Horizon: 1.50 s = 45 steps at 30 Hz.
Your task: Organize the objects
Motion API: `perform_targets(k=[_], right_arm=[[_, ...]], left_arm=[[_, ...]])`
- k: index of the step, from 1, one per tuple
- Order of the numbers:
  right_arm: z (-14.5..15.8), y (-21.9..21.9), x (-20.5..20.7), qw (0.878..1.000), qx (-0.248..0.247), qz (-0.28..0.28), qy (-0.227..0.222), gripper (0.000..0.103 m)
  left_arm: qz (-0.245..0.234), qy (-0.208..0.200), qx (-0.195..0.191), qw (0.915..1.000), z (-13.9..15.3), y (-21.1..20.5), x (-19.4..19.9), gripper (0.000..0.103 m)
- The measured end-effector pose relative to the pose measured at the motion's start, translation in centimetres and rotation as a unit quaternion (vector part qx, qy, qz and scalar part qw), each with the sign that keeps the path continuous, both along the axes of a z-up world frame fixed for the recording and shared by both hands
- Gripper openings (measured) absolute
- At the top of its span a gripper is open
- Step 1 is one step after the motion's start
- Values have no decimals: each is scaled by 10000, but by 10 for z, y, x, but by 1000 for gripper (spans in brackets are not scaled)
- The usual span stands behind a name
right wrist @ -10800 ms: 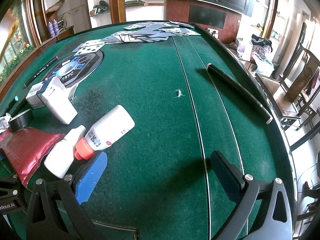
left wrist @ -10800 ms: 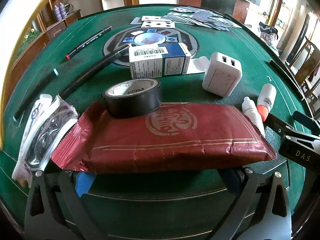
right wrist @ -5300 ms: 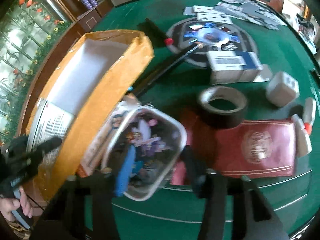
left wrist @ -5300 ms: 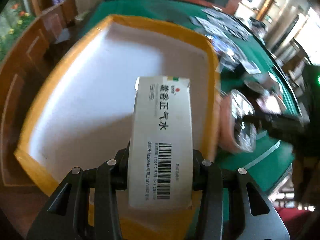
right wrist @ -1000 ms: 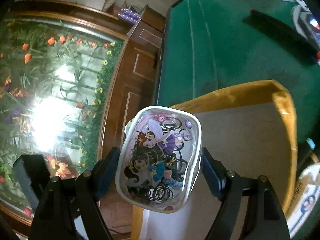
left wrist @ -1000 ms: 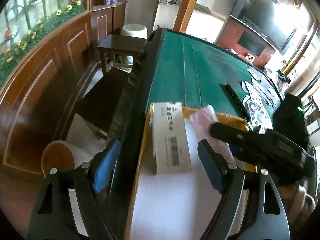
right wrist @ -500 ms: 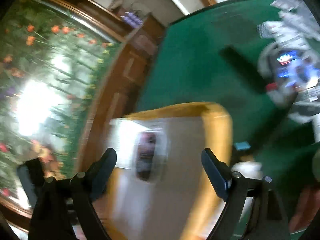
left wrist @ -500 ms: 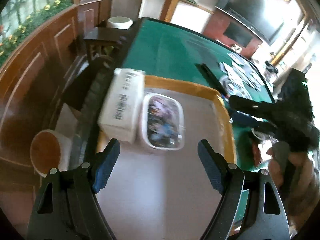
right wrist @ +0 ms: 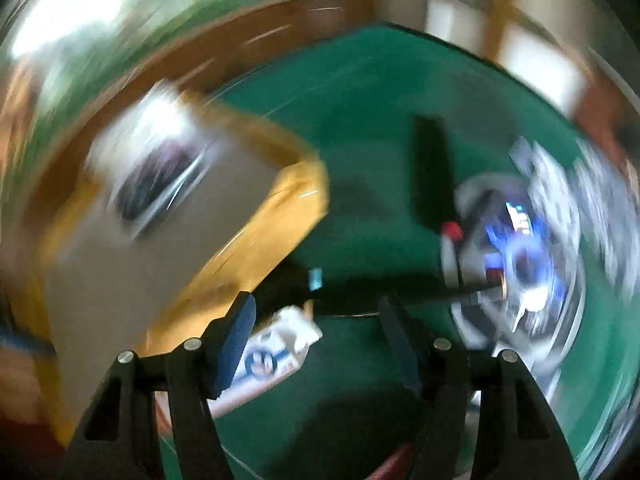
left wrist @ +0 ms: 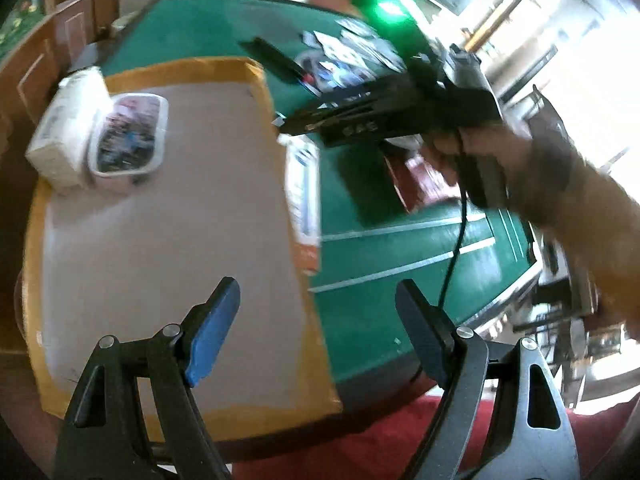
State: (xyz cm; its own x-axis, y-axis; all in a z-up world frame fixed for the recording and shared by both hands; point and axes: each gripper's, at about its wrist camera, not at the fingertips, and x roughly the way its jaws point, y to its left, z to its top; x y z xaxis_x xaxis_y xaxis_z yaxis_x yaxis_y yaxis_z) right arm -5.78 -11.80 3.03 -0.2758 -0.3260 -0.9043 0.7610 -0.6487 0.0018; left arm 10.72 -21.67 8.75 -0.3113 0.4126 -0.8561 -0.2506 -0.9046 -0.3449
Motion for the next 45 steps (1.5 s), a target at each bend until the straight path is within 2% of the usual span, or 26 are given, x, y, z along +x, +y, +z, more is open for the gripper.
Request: perform_targets(k=[1,3,5,10,14,16,19,21,26,28,32,36,39,42,45], right_arm=[[-2,-9,5,9983,264,511,67,65],[-7,-21,7,9930,542,1050,92,65],[-11,-32,3,9871,718,1426,104,65],[-31,-50,-8,9701,991,2214,-42,55],[-34,-49,-23,9704,636,2302,-354,42],[-34,-45,-19,9669,686,2426,-407,25],[-35,-25,1,9601,837,2636,-419,15],[-36,-4,15,9594,954,2627,-375,12],[-34,76,28,9756,1040,1843,-592,11],[-28,109,34,9823,889,1430,-820,11],[-25,174,58,9886,855,643,-1060,11],[-29,212,80,9899,632,-32,-1266,11],[-34,226,94,9888,412,-419,-1371,11],[-38,234,107,9876,206,-817,-1327,11],[-41,234,107,9850,-43,-1150,-1283,12]], left_arm=[[11,-60,14,10000,-3,4,0,81],[120,-132,41,9998,-6,9,-2,81],[265,-148,26,9995,-8,10,-1,81],[782,-294,9,9965,-17,14,1,81],[1209,-453,-51,9916,-25,16,10,81],[1356,-481,-78,9896,-27,17,12,81],[1491,-438,-124,9878,-27,22,11,81],[1505,-432,-175,9875,-29,28,7,81],[1328,-453,-358,9895,-33,43,0,81],[1069,-372,-532,9921,-29,53,-6,81],[244,-117,-783,9966,-17,84,-26,81],[-736,-56,-1317,9885,-21,111,-54,82],[-1195,-59,-1579,9802,-17,122,-68,82],[-1656,-55,-1519,9744,0,129,-72,82],[-2169,-151,-1299,9674,10,140,-77,82]])
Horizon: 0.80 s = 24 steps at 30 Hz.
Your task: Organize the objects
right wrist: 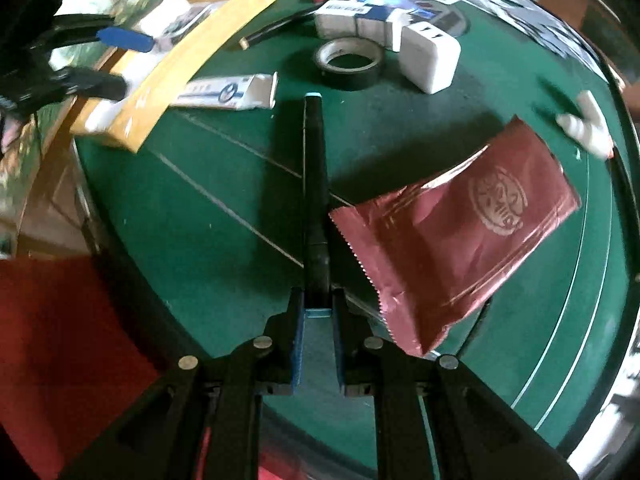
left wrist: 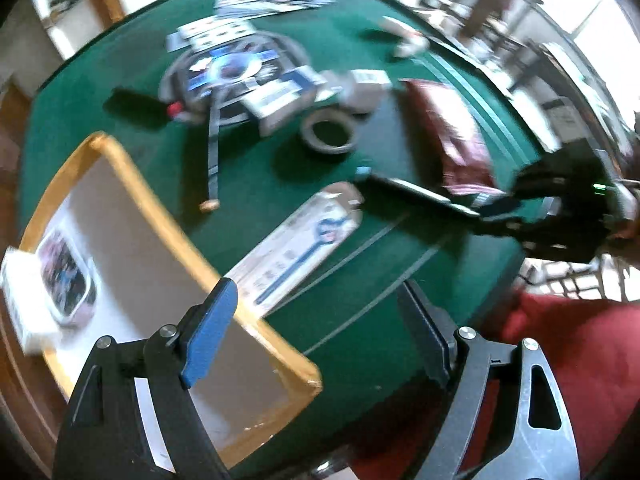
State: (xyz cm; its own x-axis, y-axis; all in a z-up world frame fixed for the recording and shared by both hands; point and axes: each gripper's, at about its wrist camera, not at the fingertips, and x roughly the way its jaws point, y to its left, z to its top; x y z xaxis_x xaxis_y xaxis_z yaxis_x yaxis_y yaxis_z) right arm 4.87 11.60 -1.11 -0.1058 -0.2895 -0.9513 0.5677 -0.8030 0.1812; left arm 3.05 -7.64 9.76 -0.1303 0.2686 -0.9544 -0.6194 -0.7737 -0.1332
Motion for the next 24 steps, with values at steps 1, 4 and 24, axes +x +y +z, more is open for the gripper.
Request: perform_targets(k=[1,4,24], right_arm=[[-1,0,-1,9999,-46,-89,2,12],[-6,3,11,9997,-151,-204,60,13],[12,0,14,9966,-233,-718,323,36]], left_arm=[[-122,-4,-3,9999,-1,5,-3,83],[-474,-117,-320,9983,-25,27,-16,83],[-503,-413,-112,9978,-76,22,-6,42]])
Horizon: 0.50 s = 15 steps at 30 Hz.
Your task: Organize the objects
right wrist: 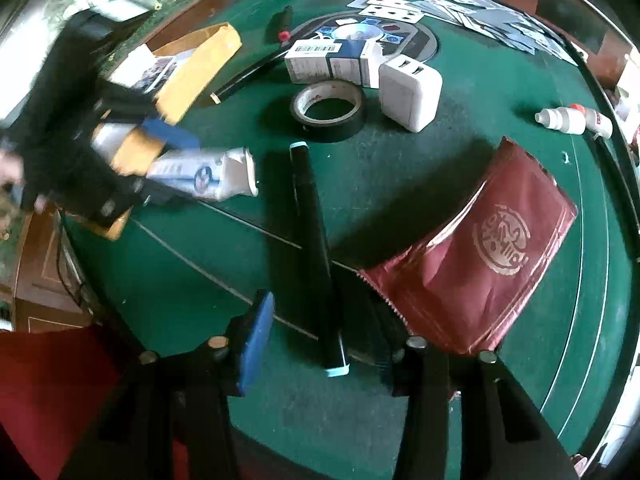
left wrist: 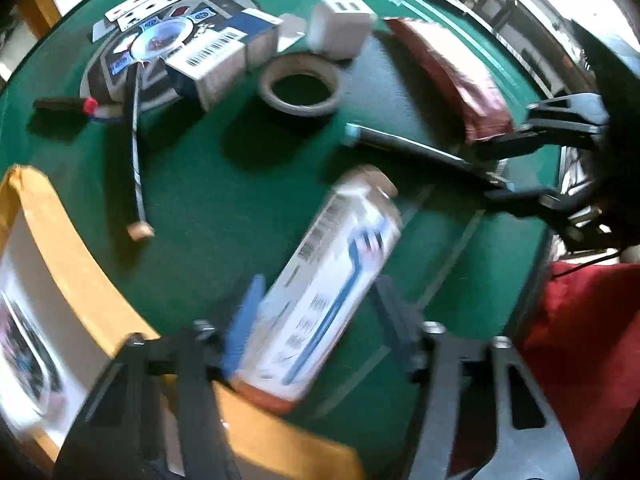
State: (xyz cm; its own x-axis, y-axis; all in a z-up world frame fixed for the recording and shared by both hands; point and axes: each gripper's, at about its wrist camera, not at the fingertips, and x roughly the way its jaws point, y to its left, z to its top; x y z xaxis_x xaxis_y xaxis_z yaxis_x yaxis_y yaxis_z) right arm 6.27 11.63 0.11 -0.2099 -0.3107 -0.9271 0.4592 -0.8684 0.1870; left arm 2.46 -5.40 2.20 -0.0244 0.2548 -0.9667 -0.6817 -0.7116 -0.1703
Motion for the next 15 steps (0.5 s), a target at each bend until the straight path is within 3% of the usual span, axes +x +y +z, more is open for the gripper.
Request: perform_targets(k=[4,8,13,14,15], right_arm=[[-2,3,2,10000,18,-11,-53,33],[-4,3,4,10000,-21,51,-36,33],[-4,-2,0,9999,63,121,5,33],[-4,-4,1,9998,118,150,51,30],[-4,-4,2,9996,224,139,127,18]], left_arm=[[438,-188,212,9986,-3,-19,33,36],[837,-249,409,9953,-11,-36,51,36],[1148,-102,129,9933,-19,-21,50,36],[1194,-57,70,9928,-20,-20,54,36],[1244,-5,29,9922,-22,-19,56,36]])
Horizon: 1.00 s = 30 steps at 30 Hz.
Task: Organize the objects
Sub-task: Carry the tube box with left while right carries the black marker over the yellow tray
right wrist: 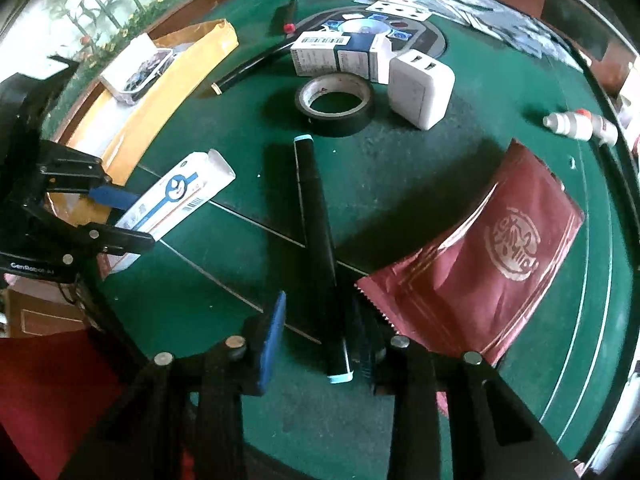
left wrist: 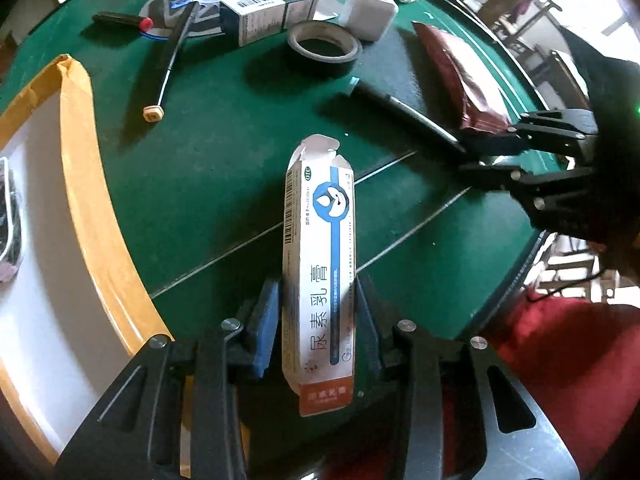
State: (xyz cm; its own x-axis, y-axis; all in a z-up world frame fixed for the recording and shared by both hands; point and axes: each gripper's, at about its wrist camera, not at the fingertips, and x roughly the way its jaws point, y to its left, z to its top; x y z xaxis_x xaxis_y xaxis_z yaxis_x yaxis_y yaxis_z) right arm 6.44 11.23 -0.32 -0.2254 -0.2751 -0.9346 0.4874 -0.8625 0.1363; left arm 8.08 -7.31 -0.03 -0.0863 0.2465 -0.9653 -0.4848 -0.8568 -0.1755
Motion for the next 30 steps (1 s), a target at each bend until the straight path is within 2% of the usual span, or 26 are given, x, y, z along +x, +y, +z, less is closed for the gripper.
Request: perform_targets(k=[1,5,7,11,14,20,22,27,30], right_arm=[[0,0,0,9999,127,-28,87,13],[0,-1,1,9998,171,-35,139,13],[1,5,-3,9997,-127,-177,-74,13],[14,14,-8,9966,-629,-491,-196,13],[21,18,-14,9929,-930,-694,-273,13],[31,14,-14,9914,-1061,-744,-163,13],[33,13,-14,9915,-1065,-739,-129,13],[33,13,-15,9912,-1057,-777,-150,13],[27,7,-17,9935,-854,-725,-202,13]], left_arm=[[30,37,-20,10000,-1,1,2,36],[394,-26,317,9987,-5,-2,7,29],[672,-93,611,9958,-7,-7,9,29],[1207,-178,1144,9859,-6,-12,12,29],[1459,-197,1326,9802,-5,-18,9,29],[1595,-92,1435,9767,3,-14,11,29],[1650,-65,1507,9747,22,-28,-12,29],[1749,51,1577,9719,47,-49,-6,29],[1783,85,1579,9712,52,-53,-4,29]])
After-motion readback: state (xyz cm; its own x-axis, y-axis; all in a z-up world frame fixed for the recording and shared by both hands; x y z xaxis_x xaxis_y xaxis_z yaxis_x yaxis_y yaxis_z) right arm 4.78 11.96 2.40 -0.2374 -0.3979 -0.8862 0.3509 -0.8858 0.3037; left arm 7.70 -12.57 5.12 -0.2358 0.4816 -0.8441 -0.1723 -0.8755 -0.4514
